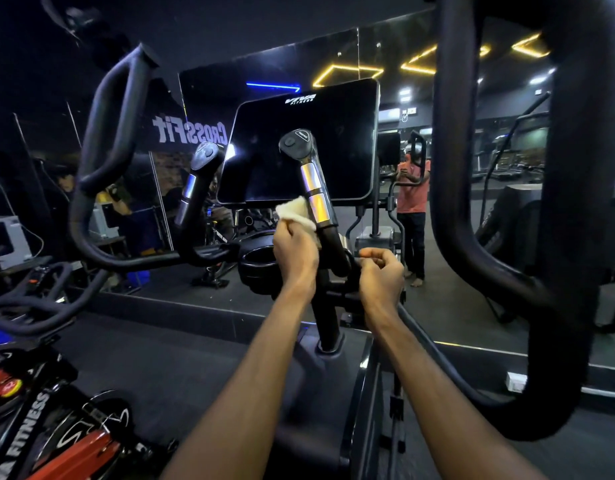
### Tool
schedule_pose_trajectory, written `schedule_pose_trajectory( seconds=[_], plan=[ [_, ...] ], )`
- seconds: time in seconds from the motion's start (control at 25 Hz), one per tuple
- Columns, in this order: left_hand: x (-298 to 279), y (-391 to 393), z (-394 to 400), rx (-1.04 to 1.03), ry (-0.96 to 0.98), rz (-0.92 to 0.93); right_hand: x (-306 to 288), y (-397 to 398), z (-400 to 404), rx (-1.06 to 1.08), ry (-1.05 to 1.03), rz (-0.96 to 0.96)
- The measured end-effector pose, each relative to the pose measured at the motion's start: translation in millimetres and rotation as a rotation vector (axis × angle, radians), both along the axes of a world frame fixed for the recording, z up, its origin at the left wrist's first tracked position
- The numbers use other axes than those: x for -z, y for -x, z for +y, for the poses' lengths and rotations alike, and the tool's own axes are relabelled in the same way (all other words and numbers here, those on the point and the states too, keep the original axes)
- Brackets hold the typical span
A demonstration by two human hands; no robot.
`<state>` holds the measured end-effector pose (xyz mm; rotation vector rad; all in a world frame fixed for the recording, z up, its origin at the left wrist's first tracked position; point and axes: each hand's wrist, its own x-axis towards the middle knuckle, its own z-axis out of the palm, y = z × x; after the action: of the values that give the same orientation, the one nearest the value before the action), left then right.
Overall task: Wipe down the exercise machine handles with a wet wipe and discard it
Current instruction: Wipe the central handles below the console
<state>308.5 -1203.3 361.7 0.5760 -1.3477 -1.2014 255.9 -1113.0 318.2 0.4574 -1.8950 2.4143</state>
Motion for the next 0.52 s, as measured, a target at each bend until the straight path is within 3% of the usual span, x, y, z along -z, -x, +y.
schedule_pose_trajectory(
  seconds=[0.12,0.2,0.4,0.52],
  plan=[
    [-33.0,3.3,8.8,-0.006,0.259,-0.182,-14.4,0.4,-1.2,-0.009,0.01,0.026],
    [-35.4,11.7,16.0,0.0,0.292,-0.317,-20.6,0.2,-4.5,-0.044,-0.019,0.056],
    [6.5,10.4,16.3,0.027,0.218,-0.187,-16.7,1.1,-6.7,-0.072,-0.072,0.053],
    [47.0,4.1,25.0,0.12,0.185,-0.229,-8.9,-2.4,-5.9,-0.068,-0.087,0.03]
  ],
)
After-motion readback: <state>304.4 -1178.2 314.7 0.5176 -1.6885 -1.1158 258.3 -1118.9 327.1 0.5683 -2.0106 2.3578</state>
